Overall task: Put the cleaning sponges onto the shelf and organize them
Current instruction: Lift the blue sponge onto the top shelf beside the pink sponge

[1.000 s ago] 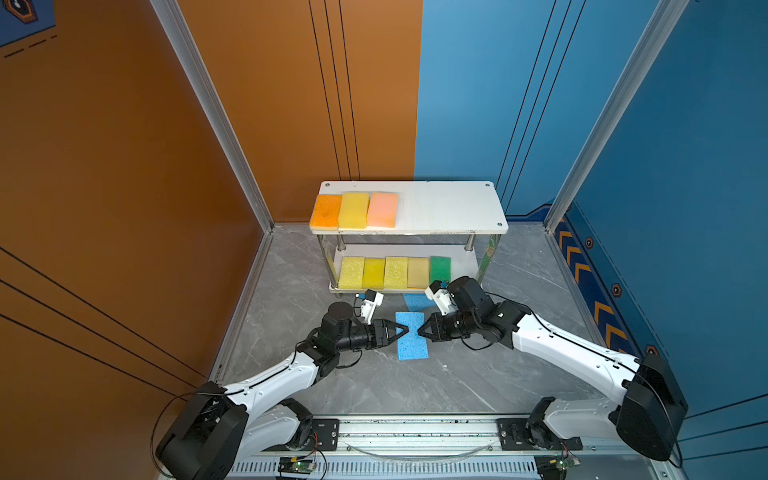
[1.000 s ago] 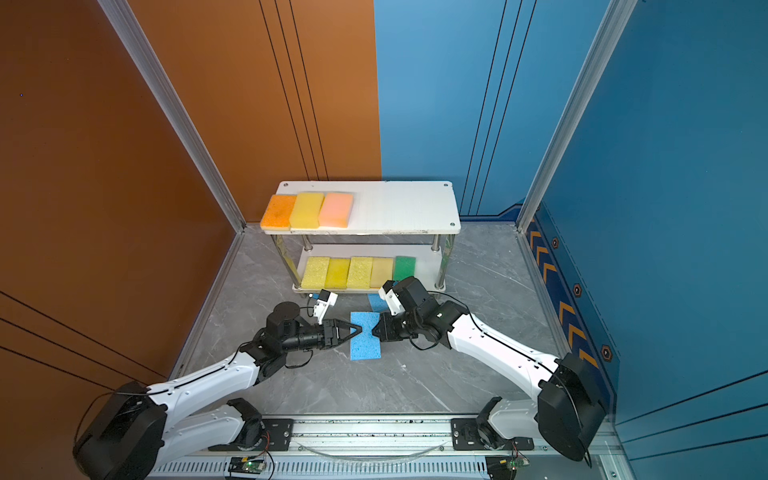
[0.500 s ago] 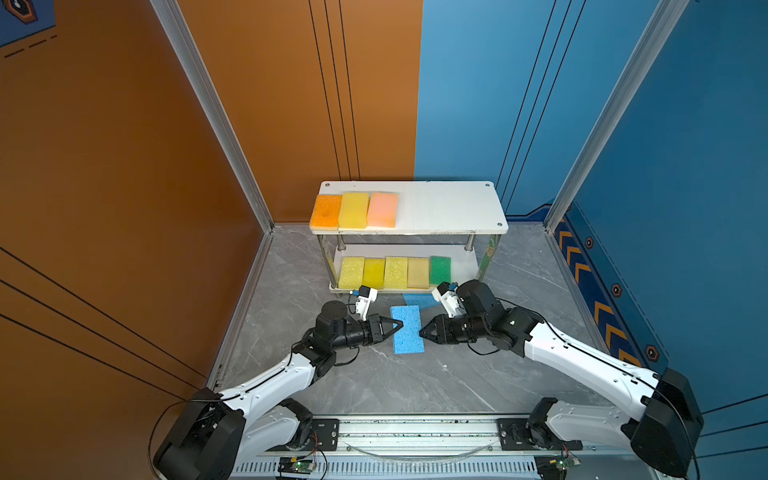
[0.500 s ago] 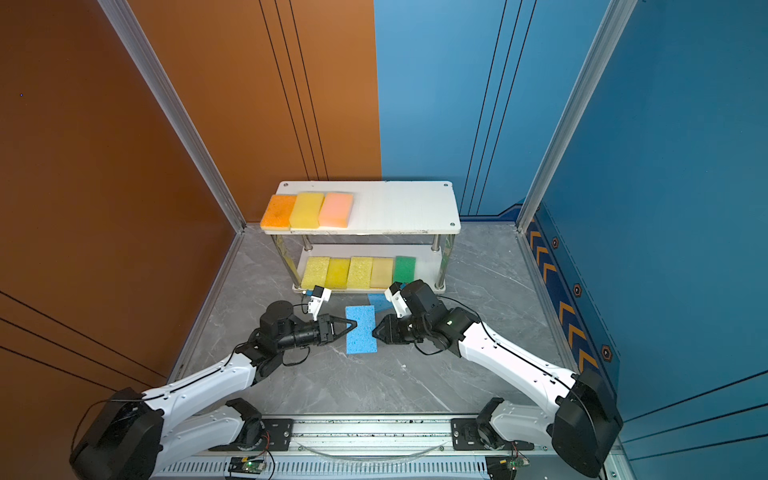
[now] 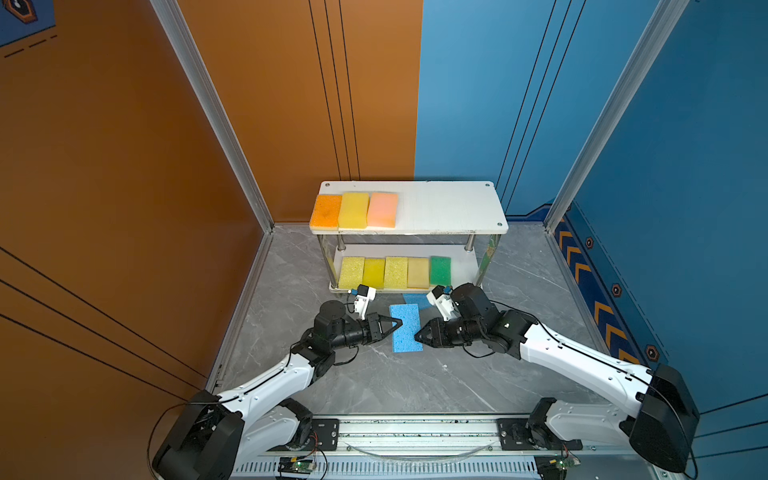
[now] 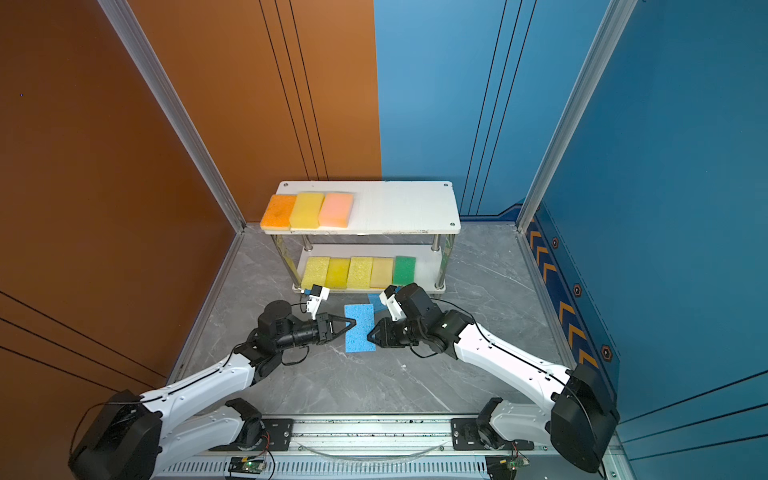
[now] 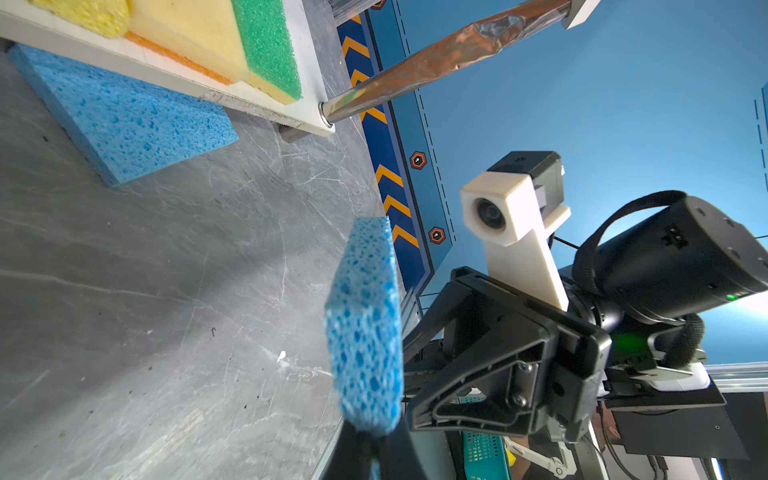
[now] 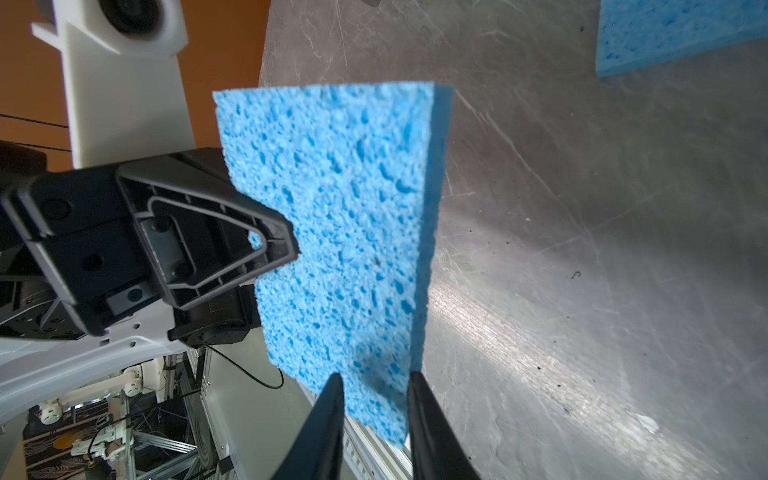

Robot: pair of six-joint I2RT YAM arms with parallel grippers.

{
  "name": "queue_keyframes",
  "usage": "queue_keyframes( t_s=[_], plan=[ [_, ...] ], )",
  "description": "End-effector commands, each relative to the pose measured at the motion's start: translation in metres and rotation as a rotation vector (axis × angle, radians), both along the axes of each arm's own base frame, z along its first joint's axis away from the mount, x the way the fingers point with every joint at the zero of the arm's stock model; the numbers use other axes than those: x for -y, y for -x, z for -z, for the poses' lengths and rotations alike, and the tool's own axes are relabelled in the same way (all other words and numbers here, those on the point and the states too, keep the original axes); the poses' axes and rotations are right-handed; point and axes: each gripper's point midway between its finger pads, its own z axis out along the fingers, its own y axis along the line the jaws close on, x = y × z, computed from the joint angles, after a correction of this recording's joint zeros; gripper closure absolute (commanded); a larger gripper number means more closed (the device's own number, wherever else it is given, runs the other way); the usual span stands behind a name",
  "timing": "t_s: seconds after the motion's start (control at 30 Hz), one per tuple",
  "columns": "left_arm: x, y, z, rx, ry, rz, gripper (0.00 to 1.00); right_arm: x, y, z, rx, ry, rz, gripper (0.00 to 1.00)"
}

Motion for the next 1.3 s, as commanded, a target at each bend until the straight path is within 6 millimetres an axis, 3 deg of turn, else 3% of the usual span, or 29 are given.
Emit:
queue_keyframes(
  t_s=[0.0, 0.33, 0.6, 0.63, 0.7, 0.77, 0.9, 0.97, 1.07, 1.27],
  plan=[
    [-0.003, -0.004, -0.010, 0.030, 0.020, -0.020, 1.00, -0.003, 0.004, 0.007, -0.021, 0.000, -0.009, 0.71],
    [-0.005, -0.007, -0.012, 0.033, 0.023, -0.034, 1.00, -0.006, 0.007, 0.010, -0.027, 0.001, -0.017, 0.72],
    [-0.006, -0.007, -0.012, 0.033, 0.024, -0.036, 1.00, -0.009, 0.008, 0.004, -0.014, -0.007, -0.021, 0.94],
    [-0.007, -0.008, -0.013, 0.034, 0.026, -0.038, 0.97, -0.008, 0.008, 0.002, -0.009, -0.010, -0.016, 0.96],
    [-0.008, -0.008, -0.015, 0.040, 0.029, -0.039, 0.74, -0.005, 0.007, -0.003, 0.006, -0.001, -0.003, 0.97],
    [-0.011, -0.008, -0.019, 0.047, 0.039, -0.039, 0.63, 0.002, 0.005, -0.010, 0.029, 0.022, 0.016, 0.97],
    [-0.028, -0.008, -0.038, 0.077, 0.085, -0.068, 0.28, 0.018, -0.001, -0.039, 0.106, 0.075, 0.055, 0.98],
    [-0.040, -0.007, -0.048, 0.094, 0.095, -0.097, 0.20, 0.025, -0.004, -0.061, 0.156, 0.088, 0.072, 0.98],
    [-0.061, -0.005, -0.061, 0.127, 0.065, -0.155, 0.10, 0.034, -0.012, -0.096, 0.222, 0.099, 0.104, 0.98],
    [-0.093, 0.003, -0.057, 0.131, -0.103, -0.261, 0.07, 0.043, -0.048, -0.173, 0.340, 0.122, 0.167, 0.98]
  ],
)
